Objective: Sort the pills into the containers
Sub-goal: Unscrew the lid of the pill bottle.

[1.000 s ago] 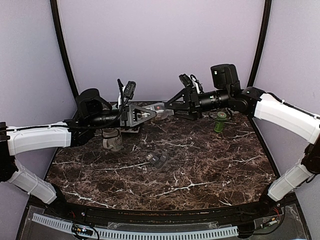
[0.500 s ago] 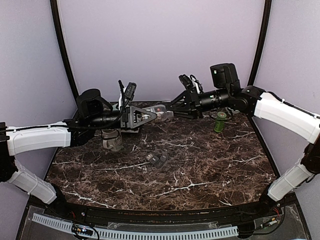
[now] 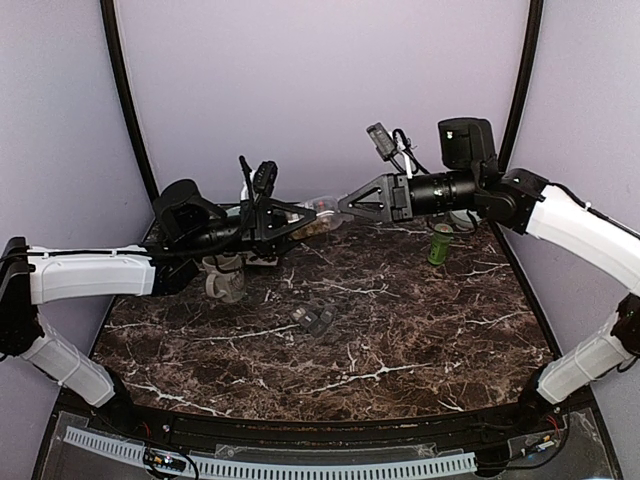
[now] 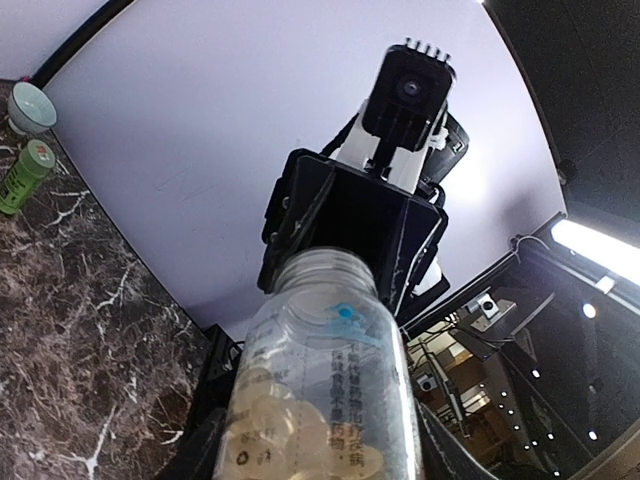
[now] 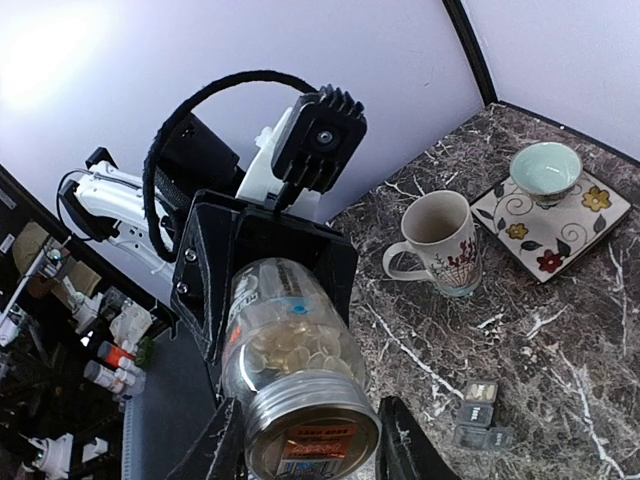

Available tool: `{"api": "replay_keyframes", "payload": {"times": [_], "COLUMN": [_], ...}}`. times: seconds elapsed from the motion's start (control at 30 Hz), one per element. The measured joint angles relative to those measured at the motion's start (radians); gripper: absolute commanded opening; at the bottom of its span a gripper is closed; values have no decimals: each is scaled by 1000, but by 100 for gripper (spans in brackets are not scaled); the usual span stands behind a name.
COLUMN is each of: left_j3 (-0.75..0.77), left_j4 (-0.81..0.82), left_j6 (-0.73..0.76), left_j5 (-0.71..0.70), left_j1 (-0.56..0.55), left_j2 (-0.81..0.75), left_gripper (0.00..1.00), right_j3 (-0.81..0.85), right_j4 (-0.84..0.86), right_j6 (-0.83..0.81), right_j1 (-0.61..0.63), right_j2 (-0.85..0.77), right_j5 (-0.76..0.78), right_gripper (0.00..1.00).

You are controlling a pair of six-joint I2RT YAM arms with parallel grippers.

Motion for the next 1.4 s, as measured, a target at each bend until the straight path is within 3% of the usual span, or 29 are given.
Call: {"api": "replay_keyframes", "payload": {"times": [0.5, 0.6, 0.67, 0.73, 0.9, 1.1, 1.4], "left_j3": [31, 32, 32, 33, 50, 55, 55], "left_j4": [156, 167, 164, 158, 63, -14, -26], "left_j6": [-298, -318, -320, -315, -249, -154, -5], "left_j5": [92, 103, 109, 115, 108, 91, 99], "left_j1": [10, 14, 18, 21, 33, 47, 53], "left_j2": [89, 101, 102, 102, 101, 94, 57], "left_gripper": [0, 0, 0, 0, 0, 0, 0], "right_j3": [0, 0, 0, 0, 1, 14, 45], "right_j4": [-48, -64, -69, -69, -73, -64, -45], "right_j6": [-253, -273, -277, -278, -247, -150, 151], "right_j1": [32, 38, 41, 43, 42, 31, -66], "right_j2": [-54, -55, -55, -55, -55, -48, 20], "right_j5": [131, 154, 169, 179, 207, 181, 100], "right_gripper": [0, 16, 41, 58, 82, 92, 89]}}
